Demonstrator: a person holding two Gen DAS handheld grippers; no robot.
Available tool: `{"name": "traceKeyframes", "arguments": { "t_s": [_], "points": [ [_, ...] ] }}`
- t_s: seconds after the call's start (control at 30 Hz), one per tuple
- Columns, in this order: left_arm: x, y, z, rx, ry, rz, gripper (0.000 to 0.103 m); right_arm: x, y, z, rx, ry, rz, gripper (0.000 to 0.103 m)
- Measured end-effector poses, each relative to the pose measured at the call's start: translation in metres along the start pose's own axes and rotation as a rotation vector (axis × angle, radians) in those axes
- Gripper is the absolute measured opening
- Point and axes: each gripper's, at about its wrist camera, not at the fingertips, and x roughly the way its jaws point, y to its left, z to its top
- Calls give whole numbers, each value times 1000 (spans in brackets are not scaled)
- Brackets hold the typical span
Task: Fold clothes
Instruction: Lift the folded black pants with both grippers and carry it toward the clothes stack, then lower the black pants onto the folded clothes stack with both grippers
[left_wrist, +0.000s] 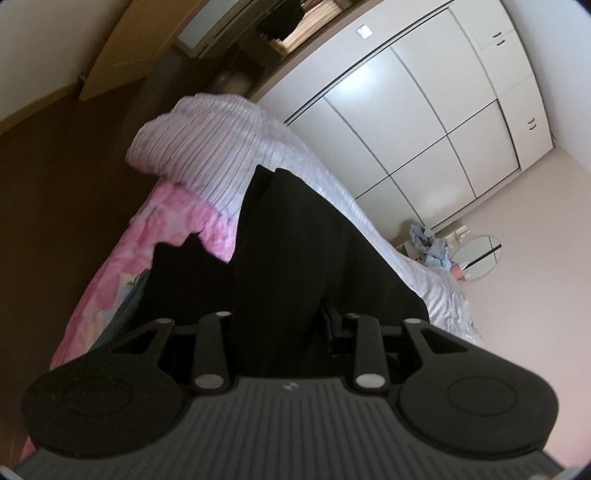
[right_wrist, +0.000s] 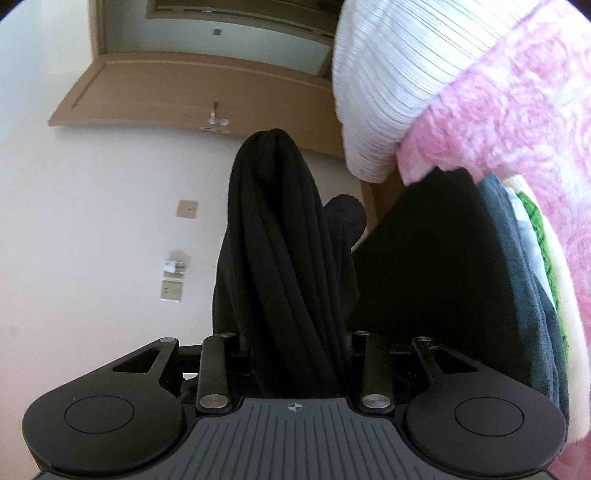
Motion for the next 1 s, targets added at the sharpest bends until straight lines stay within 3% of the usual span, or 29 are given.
{"name": "traceKeyframes", "arguments": {
  "t_s": [0.2,0.23,0.3,0.4,0.57,0.63,0.67,0.7,0.73,0.83,1.0],
  "points": [
    [27,39,-8,-54,53,37,36,23,-32,8,23,1,-85,43],
    [28,44,-9,-72,52,37,42,25,-33,10,1,4,-110,44],
    [26,50,-6,-91,53,37,45,29,-30,15,-61,12,-155,57],
    [17,51,4,-82,63,59,49,28,-15,28,-182,17,-219,62],
    [12,56,30,-89,2,83,53,4,8,50,-306,-97,-286,64],
    [16,57,38,-89,-12,70,46,-3,14,52,-325,-124,-299,64],
    [19,58,42,-90,-19,63,41,-5,18,50,-338,-133,-307,63],
    [25,57,46,-85,-9,58,24,-6,21,45,-355,-133,-316,37],
    [29,53,47,-60,-3,61,18,-8,22,39,-366,-134,-323,15],
    [39,39,47,38,1,80,11,-15,26,24,-403,-140,-350,10],
    [51,21,38,166,7,181,11,-14,23,6,-481,-178,-472,9]
  ]
}}
